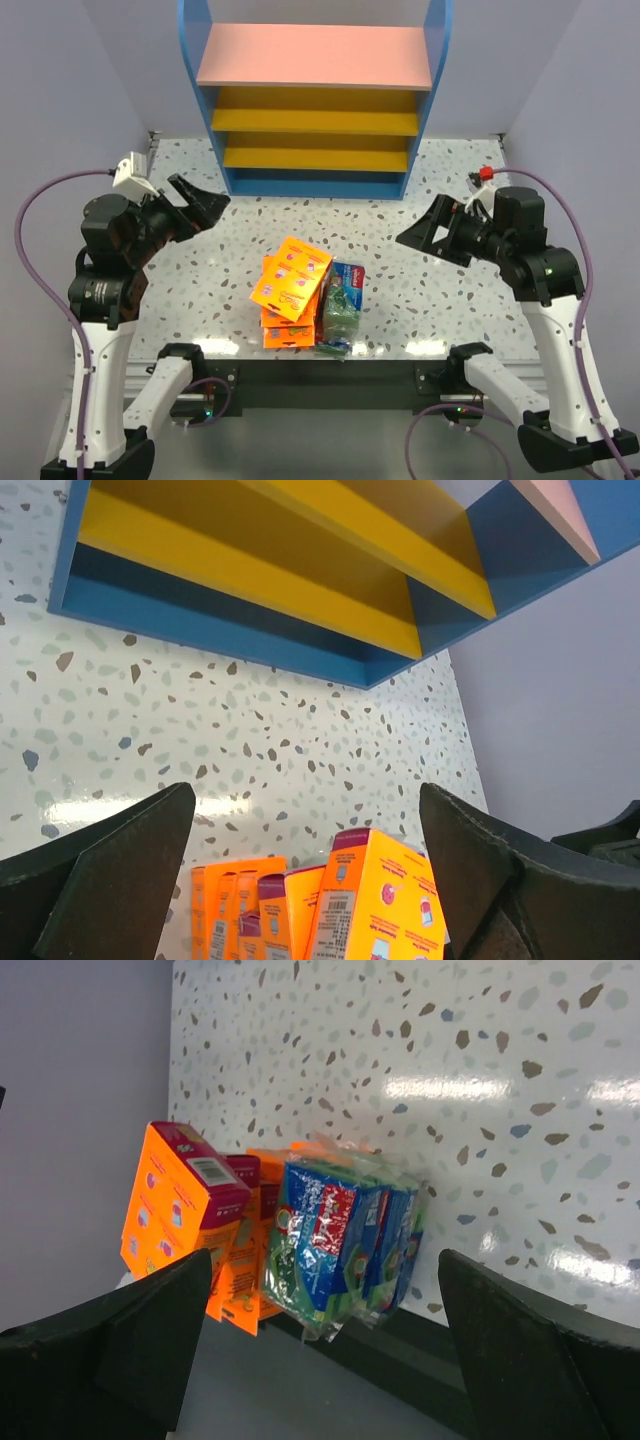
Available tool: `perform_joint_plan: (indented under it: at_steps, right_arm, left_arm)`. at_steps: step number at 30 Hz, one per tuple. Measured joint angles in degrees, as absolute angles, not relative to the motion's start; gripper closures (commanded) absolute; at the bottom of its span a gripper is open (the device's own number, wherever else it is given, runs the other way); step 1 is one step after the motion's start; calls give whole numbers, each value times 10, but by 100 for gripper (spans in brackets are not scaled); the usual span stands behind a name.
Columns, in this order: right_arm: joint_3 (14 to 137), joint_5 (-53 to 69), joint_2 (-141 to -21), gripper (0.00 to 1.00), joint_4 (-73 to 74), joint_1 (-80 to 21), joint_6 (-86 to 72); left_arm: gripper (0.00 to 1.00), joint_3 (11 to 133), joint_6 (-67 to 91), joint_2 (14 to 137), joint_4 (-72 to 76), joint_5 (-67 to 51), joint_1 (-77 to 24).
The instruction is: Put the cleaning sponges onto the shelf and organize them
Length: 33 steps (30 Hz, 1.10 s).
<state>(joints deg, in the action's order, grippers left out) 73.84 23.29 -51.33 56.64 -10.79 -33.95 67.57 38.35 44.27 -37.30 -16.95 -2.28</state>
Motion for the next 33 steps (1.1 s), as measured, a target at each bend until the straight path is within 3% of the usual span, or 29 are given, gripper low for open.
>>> perform_joint_plan:
  at_steps: [11,23,33]
  right_arm:
    - [626,329,-430,1,647,-120,-374]
    - [641,331,-533,2,647,-211,-356]
    - [630,338,-534,11,620,-256,-357]
  left_arm:
    - [0,702,383,427,-463,-184,-50]
    - [2,703,352,473,-490,-296,-57]
    - [5,702,331,501,-552,-354,-58]
